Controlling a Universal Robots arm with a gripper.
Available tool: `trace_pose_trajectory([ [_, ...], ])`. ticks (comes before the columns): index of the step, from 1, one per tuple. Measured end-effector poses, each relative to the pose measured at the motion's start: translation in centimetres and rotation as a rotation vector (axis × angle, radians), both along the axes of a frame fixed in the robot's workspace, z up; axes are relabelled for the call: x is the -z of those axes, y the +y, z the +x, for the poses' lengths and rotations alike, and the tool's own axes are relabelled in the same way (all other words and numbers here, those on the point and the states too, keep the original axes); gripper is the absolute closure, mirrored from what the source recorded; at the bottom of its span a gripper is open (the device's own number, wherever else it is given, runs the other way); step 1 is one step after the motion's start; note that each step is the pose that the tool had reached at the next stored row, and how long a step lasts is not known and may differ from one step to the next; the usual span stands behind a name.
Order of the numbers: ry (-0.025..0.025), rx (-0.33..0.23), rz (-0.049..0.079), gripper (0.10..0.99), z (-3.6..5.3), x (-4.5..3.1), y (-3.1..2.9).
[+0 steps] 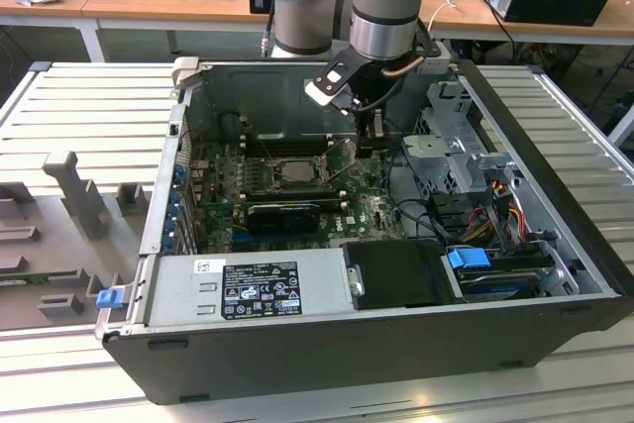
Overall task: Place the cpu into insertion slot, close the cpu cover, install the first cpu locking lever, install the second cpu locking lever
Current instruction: 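Close the cpu cover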
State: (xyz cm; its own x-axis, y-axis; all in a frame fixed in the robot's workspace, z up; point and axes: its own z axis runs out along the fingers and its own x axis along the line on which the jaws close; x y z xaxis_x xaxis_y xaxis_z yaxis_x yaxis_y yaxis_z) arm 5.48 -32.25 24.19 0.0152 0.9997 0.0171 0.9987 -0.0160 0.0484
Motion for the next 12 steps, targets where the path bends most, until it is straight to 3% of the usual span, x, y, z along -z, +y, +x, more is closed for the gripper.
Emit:
trace_pose_trajectory([
  [12,0.0,0.0,0.0,0.98,-0.88,0.0,0.0],
])
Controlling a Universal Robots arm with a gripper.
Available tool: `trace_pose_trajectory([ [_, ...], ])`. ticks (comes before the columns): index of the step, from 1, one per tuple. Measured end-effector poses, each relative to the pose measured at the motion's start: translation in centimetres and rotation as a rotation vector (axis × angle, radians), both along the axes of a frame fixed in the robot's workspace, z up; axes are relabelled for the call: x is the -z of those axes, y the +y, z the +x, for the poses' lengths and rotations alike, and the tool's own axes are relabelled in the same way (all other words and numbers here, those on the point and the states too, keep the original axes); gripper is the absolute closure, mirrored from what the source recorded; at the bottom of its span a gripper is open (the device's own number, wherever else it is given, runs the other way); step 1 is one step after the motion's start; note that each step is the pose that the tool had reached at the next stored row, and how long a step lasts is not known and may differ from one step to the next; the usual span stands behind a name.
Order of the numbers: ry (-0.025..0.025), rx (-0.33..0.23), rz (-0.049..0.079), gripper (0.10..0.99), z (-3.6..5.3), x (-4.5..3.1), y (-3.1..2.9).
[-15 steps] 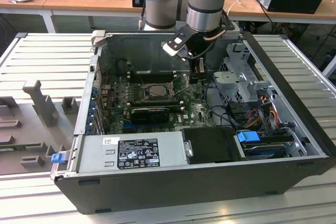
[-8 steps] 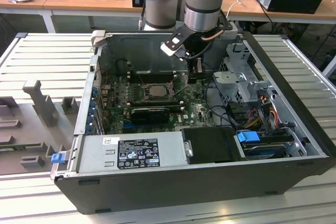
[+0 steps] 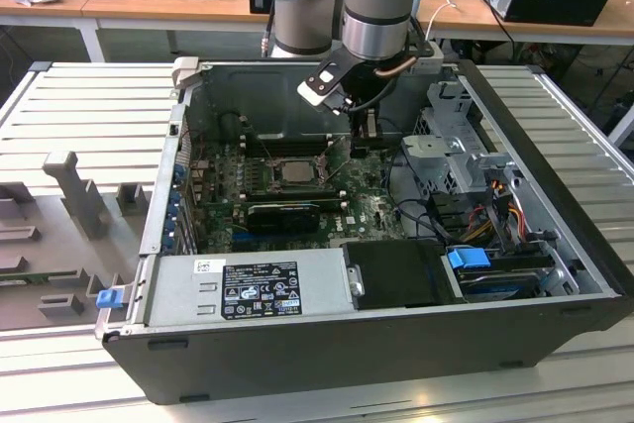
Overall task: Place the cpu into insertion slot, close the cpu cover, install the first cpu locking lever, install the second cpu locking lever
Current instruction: 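Close the cpu cover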
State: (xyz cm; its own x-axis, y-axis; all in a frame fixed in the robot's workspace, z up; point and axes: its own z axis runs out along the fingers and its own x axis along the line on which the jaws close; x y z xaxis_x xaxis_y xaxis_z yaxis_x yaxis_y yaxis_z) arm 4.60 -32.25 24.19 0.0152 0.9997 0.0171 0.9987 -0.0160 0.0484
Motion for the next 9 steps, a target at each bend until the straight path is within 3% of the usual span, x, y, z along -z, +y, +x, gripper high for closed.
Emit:
trace_pose_trajectory([
  [9,0.0,0.0,0.0,0.98,-0.12,0.0,0.0],
])
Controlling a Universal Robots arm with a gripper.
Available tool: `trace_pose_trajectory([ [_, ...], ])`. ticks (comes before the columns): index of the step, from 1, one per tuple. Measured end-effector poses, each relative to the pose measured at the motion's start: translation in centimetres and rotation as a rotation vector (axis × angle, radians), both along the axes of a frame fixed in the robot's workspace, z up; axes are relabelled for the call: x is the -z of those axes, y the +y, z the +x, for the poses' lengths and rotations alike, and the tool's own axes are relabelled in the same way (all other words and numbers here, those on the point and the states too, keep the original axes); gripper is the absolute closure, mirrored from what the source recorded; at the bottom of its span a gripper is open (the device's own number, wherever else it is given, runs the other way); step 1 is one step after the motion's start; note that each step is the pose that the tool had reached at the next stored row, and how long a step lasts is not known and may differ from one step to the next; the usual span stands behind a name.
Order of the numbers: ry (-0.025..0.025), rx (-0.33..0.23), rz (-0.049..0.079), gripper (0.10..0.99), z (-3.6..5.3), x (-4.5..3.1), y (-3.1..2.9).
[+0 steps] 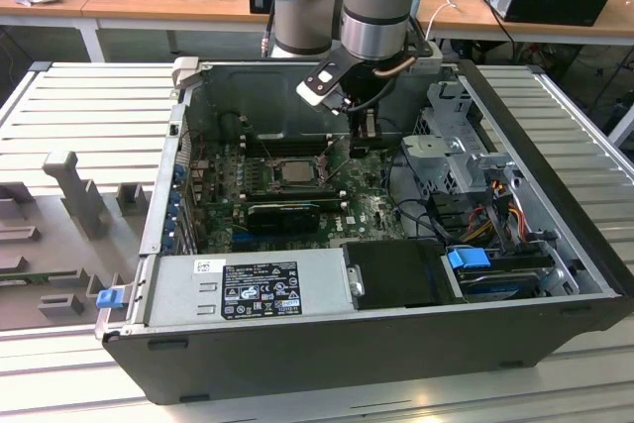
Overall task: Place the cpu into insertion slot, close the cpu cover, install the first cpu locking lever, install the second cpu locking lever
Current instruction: 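Close the cpu cover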
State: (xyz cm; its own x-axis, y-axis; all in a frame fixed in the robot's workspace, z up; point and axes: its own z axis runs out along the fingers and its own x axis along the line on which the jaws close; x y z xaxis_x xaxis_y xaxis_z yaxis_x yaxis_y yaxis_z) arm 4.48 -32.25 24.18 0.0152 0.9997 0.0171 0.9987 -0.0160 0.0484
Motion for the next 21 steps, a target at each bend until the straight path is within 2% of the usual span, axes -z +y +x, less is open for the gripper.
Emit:
trace_pose_trajectory([
  [21,0.0,0.0,0.0,0.98,-1.25,0.0,0.0],
])
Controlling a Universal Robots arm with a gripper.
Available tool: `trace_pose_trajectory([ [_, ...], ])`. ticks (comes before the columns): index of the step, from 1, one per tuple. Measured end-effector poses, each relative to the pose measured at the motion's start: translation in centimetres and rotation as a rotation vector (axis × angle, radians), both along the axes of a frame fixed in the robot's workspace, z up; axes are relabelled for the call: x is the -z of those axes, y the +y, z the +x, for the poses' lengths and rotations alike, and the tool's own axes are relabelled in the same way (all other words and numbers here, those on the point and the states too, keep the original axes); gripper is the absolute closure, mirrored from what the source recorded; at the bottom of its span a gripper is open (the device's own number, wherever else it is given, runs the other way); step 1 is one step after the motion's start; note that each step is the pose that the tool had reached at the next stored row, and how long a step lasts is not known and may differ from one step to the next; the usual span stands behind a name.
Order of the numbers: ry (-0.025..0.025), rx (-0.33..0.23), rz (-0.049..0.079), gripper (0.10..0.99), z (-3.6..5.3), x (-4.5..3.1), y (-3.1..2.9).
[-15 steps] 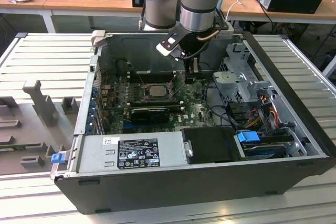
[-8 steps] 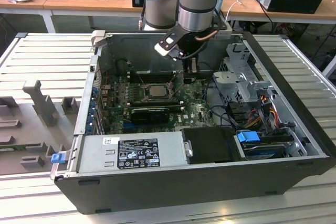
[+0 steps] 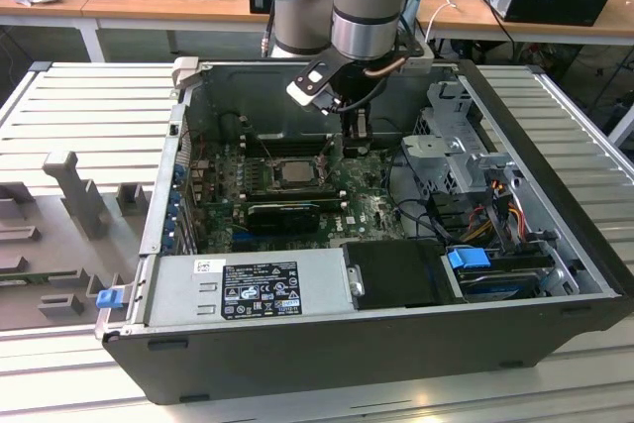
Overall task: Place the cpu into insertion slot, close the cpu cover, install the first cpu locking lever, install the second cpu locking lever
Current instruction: 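Close the cpu cover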
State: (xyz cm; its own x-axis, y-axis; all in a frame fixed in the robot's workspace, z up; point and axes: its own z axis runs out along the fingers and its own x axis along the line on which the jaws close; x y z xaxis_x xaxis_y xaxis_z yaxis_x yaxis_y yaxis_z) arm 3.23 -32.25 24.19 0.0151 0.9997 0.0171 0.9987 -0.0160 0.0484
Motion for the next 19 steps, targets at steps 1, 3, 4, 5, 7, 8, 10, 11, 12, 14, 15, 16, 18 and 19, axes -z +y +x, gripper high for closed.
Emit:
trace_pose_trajectory([
  [1,0.0,0.0,0.0,0.98,-0.12,0.0,0.0],
  [3,0.0,0.0,0.0,0.98,-0.28,0.0,0.0],
  [4,0.0,0.0,0.0,0.98,-0.41,0.0,0.0],
  [5,0.0,0.0,0.0,0.98,-0.72,0.0,0.0],
  [7,0.0,0.0,0.0,0.98,-1.52,0.0,0.0],
  [8,0.0,0.0,0.0,0.98,-1.74,0.0,0.0],
  [10,0.0,0.0,0.0,0.98,-2.22,0.0,0.0],
  [11,0.0,0.0,0.0,0.98,-2.41,0.0,0.0],
  [12,0.0,0.0,0.0,0.98,-2.64,0.0,0.0],
  [14,-0.0001,0.0,0.0,0.98,-2.96,0.01,0.0],
  [15,-0.0001,0.0,0.0,0.98,-3.08,0.01,0.0],
  [16,-0.0001,0.0,0.0,0.98,-3.24,0.01,0.0],
  [18,0.0,0.0,0.0,0.98,-3.63,0.01,0.0],
  [19,-0.0001,0.0,0.0,0.98,-3.71,0.05,0.0],
])
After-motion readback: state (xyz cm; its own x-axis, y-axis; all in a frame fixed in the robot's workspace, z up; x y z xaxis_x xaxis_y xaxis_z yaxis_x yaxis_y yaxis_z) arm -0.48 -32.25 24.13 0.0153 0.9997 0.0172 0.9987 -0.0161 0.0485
